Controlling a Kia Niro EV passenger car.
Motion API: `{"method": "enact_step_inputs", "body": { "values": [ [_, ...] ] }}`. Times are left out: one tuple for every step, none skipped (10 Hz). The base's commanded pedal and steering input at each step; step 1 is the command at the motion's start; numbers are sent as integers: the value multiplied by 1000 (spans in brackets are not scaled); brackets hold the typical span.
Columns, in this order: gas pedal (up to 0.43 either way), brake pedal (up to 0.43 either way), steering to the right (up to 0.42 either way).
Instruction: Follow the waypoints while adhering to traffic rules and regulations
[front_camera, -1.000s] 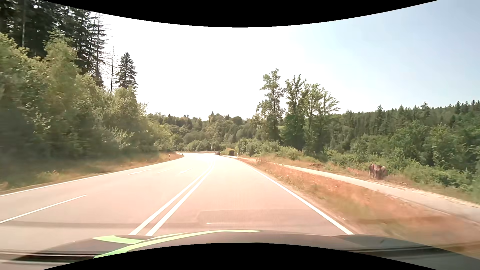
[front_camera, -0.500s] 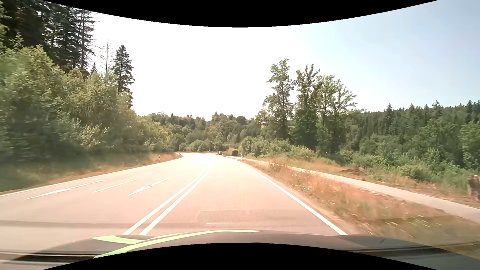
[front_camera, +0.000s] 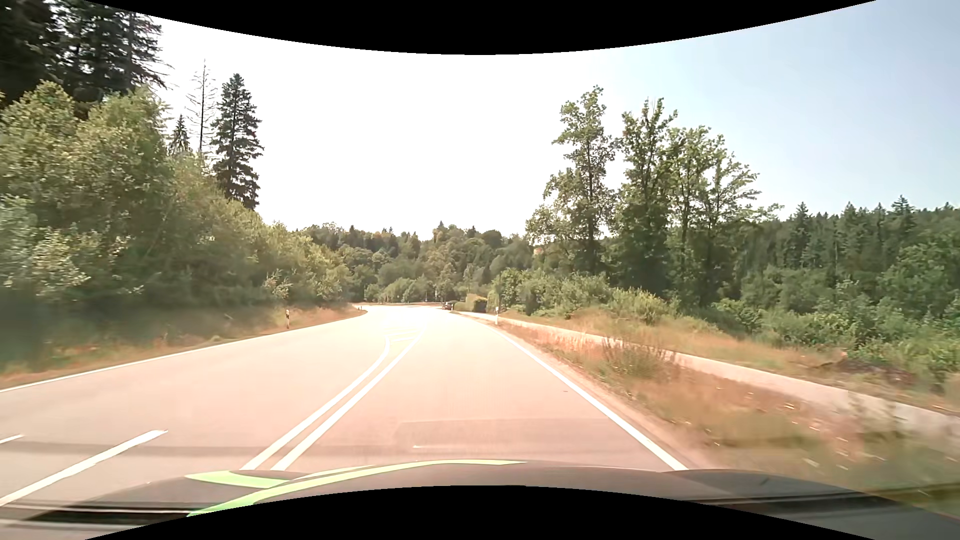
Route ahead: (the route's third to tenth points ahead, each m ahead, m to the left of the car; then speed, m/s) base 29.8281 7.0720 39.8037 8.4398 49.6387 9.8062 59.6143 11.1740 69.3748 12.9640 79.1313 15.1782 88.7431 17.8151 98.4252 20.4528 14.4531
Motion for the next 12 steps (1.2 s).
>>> {"method": "enact_step_inputs", "body": {
  "values": [
    [0, 73, -16],
    [0, 73, -16],
    [0, 73, -16],
    [0, 73, -15],
    [0, 73, -15],
    [0, 73, -15],
    [0, 73, -15],
    [0, 73, -15],
    [0, 73, -15],
    [0, 55, -15],
    [0, 6, -16],
    [0, 0, -17]
  ]
}}
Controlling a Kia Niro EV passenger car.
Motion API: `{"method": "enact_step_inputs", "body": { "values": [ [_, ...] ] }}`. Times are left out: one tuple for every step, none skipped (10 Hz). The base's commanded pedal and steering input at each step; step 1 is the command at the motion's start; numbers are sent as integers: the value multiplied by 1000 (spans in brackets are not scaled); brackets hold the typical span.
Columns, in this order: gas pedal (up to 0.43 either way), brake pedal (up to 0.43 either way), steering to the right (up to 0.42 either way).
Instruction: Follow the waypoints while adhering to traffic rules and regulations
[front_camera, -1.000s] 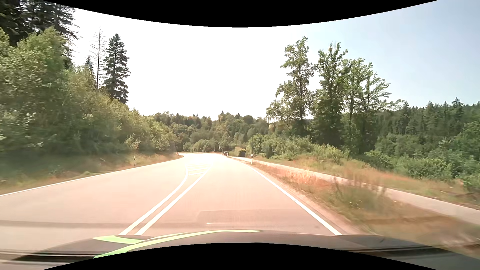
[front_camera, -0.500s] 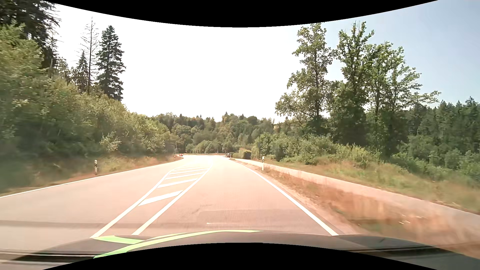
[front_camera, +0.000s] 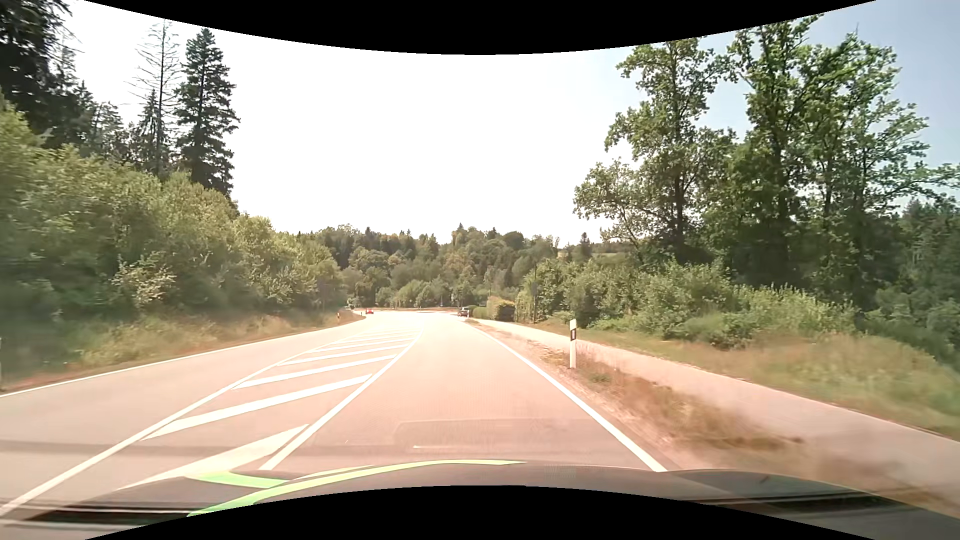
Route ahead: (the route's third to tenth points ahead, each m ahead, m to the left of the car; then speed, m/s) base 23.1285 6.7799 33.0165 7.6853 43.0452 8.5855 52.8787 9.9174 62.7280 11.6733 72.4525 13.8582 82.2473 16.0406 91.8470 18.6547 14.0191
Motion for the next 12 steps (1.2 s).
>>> {"method": "enact_step_inputs", "body": {
  "values": [
    [0, 0, -19],
    [0, 0, -19],
    [0, 0, -19],
    [0, 0, -19],
    [0, 0, -19],
    [0, 0, -19],
    [0, 0, -20],
    [0, 0, -20],
    [0, 0, -20],
    [0, 0, -20],
    [0, 0, -20],
    [0, 0, -20]
  ]
}}
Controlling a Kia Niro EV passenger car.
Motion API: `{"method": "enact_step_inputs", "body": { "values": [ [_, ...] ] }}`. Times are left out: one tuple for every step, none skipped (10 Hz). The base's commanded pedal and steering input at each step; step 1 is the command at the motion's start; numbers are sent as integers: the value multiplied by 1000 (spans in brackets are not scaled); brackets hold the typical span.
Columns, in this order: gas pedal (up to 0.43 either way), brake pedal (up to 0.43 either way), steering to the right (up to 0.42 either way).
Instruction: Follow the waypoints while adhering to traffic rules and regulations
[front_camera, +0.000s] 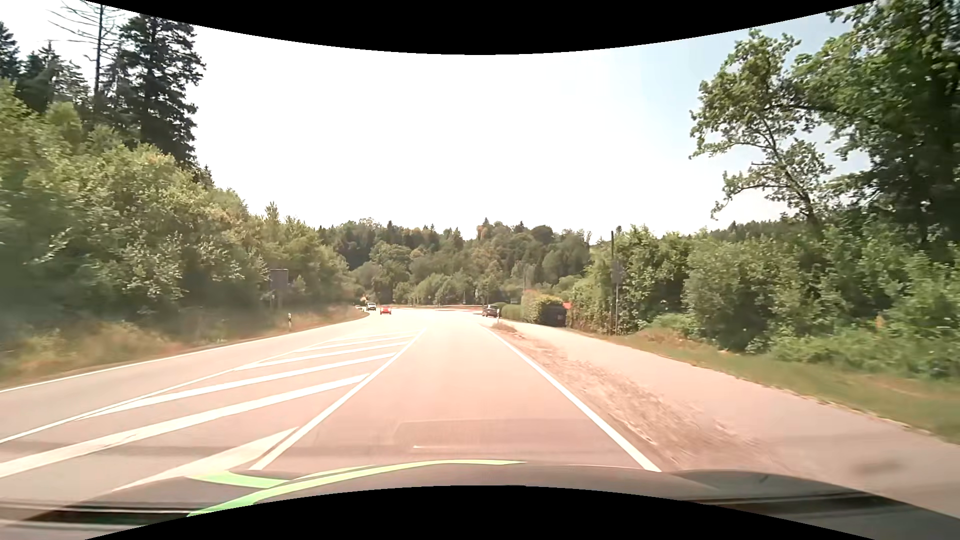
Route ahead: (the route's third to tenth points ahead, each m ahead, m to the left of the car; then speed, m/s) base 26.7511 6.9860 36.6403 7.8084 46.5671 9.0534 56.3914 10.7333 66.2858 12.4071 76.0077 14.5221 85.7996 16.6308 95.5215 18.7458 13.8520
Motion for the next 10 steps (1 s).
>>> {"method": "enact_step_inputs", "body": {
  "values": [
    [0, 0, -20],
    [0, 0, -20],
    [0, 0, -20],
    [0, 0, -20],
    [0, 0, -20],
    [0, 0, -20],
    [0, 0, -19],
    [0, 0, -19],
    [0, 0, -18],
    [0, 0, -17]
  ]
}}
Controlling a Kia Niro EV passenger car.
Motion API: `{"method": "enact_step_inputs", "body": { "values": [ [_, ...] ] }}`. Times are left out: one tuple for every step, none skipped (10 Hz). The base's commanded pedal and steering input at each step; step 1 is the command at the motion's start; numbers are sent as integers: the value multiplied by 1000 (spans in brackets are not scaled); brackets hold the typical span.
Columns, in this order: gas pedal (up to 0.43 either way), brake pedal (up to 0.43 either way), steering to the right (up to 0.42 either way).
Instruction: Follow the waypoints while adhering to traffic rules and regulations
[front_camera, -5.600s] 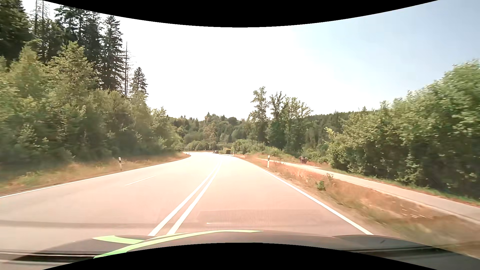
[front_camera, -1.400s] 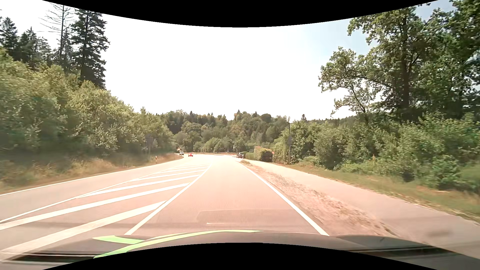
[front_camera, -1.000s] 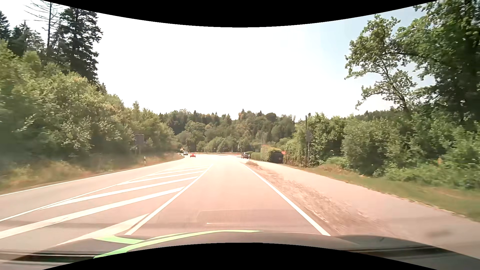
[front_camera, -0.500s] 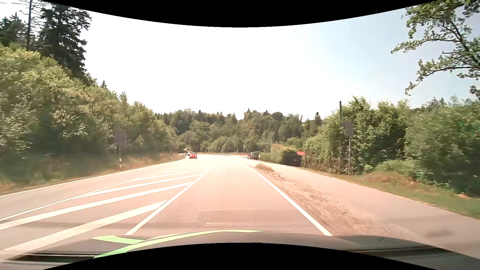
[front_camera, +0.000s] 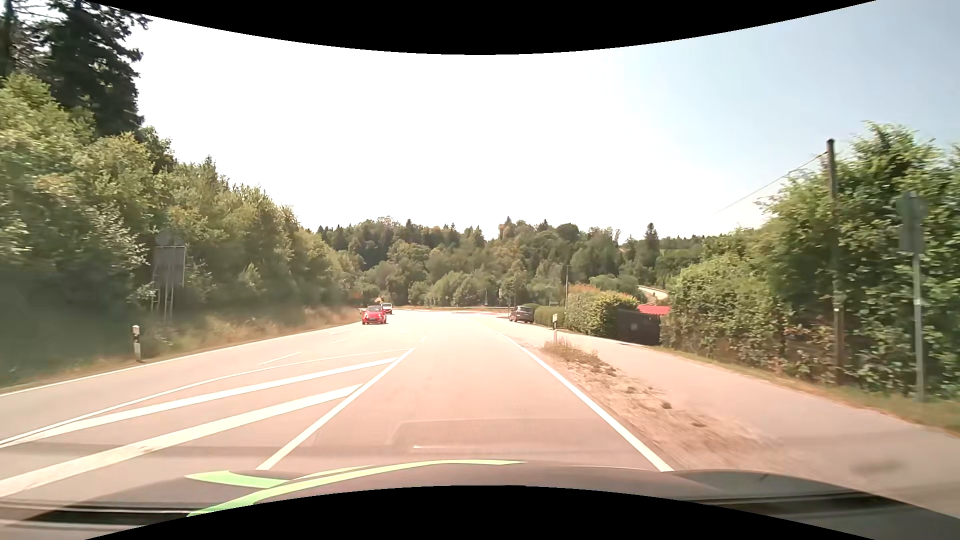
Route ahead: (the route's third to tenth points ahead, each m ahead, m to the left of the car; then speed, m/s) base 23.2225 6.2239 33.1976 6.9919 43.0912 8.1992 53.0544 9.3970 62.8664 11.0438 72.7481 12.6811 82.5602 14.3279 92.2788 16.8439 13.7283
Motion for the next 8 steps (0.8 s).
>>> {"method": "enact_step_inputs", "body": {
  "values": [
    [0, 0, -17],
    [0, 0, -16],
    [0, 0, -15],
    [0, 0, -15],
    [0, 0, -15],
    [0, 0, -15],
    [0, 0, -14],
    [0, 0, -14]
  ]
}}
